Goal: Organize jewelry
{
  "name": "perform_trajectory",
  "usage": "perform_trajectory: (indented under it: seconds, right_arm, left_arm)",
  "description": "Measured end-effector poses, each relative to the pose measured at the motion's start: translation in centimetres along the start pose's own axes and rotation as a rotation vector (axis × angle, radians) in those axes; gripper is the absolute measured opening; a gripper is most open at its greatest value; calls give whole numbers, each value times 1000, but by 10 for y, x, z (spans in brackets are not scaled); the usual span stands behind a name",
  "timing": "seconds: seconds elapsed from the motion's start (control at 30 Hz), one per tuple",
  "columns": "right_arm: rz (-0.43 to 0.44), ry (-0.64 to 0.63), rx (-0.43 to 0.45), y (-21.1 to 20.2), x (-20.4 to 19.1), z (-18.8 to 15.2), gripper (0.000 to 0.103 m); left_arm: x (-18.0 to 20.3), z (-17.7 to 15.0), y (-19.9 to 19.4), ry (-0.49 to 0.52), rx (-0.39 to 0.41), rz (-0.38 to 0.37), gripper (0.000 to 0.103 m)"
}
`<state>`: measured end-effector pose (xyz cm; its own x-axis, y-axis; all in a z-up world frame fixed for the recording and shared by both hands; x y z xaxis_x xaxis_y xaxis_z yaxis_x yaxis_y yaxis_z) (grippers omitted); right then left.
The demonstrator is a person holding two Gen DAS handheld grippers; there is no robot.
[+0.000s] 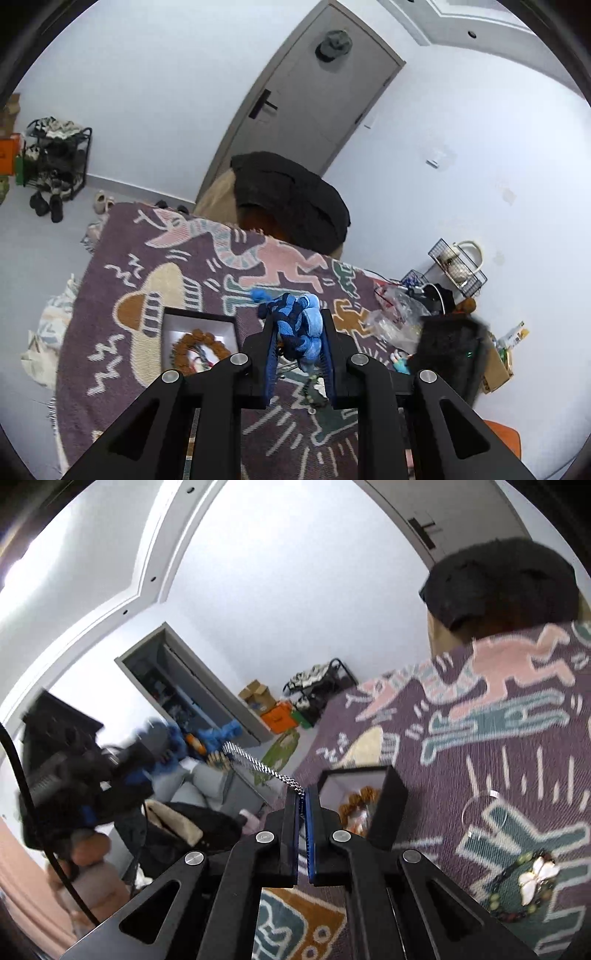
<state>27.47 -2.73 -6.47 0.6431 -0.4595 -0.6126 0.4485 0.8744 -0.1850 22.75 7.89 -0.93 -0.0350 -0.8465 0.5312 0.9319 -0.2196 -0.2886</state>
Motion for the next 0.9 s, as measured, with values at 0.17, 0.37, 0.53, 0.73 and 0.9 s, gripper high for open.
perform_trajectory:
  seconds: [0.17,0.37,0.53,0.73,0.9]
  right_arm:
    - [2,-50,36,-4,-24,28,5]
    - [2,-131,46,4,-61,52,5]
    - [-6,-166,49,14,-84,68,5]
    - [-25,-198,66,22,-102,83,5]
    - [-44,-215,64,32,-101,85,5]
  left_arm:
    - [-21,5,-4,-20,8,26,21]
    - [-48,1,-1,-59,-1,48,21]
    - [-66,-3,6,-86,-18,58,21]
    - [-81,-14,17,-113,-48,81,21]
    - [-93,-26,33,-138,-85,93,21]
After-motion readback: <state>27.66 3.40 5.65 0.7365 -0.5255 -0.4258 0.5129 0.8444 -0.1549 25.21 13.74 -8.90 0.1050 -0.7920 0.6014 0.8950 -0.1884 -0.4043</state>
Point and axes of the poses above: each gripper's, at about its wrist camera, not at the fingertips, and y roughly the way its jaws point, x to its right, z to its top, the point moved 9 cm from there along y, roughly the way its jaws point, and after that the axes turned 14 degrees about x, right-handed, at the moved point
